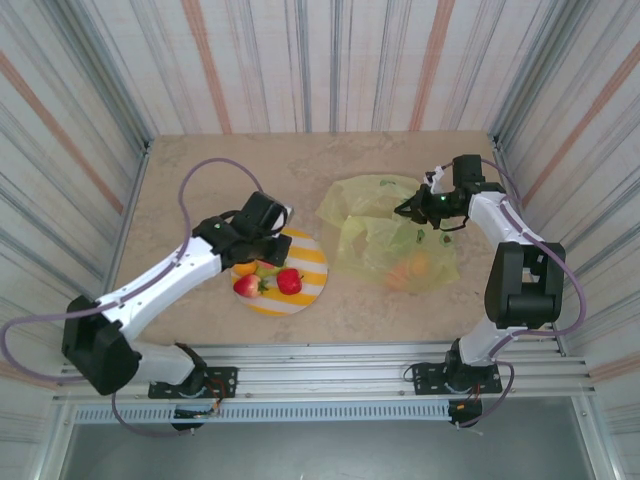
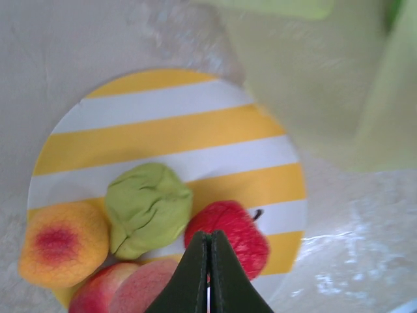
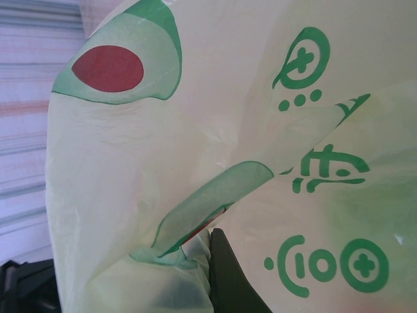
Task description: Place the fruits into the plastic bag
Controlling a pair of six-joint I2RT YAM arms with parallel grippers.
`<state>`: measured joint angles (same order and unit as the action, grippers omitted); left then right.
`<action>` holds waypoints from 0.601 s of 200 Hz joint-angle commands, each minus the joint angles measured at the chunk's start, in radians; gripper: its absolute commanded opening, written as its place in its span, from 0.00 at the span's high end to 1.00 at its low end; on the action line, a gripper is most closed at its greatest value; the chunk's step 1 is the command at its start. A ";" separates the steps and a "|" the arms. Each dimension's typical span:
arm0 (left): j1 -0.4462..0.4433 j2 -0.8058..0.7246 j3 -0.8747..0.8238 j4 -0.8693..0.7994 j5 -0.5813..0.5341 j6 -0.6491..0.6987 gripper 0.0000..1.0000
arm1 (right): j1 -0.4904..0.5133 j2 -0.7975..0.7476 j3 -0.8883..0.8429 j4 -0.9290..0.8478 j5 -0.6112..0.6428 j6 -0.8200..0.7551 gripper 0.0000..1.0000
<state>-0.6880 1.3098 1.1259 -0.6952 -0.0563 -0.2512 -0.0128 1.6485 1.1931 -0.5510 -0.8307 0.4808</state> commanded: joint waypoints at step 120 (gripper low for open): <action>0.007 0.380 0.094 0.717 0.194 -0.346 1.00 | 0.039 -0.019 0.035 -0.030 -0.117 -0.054 1.00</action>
<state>-0.6815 1.6161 1.1500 -0.0948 0.0647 -0.5167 0.0151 1.6482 1.2022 -0.5613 -0.9104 0.4538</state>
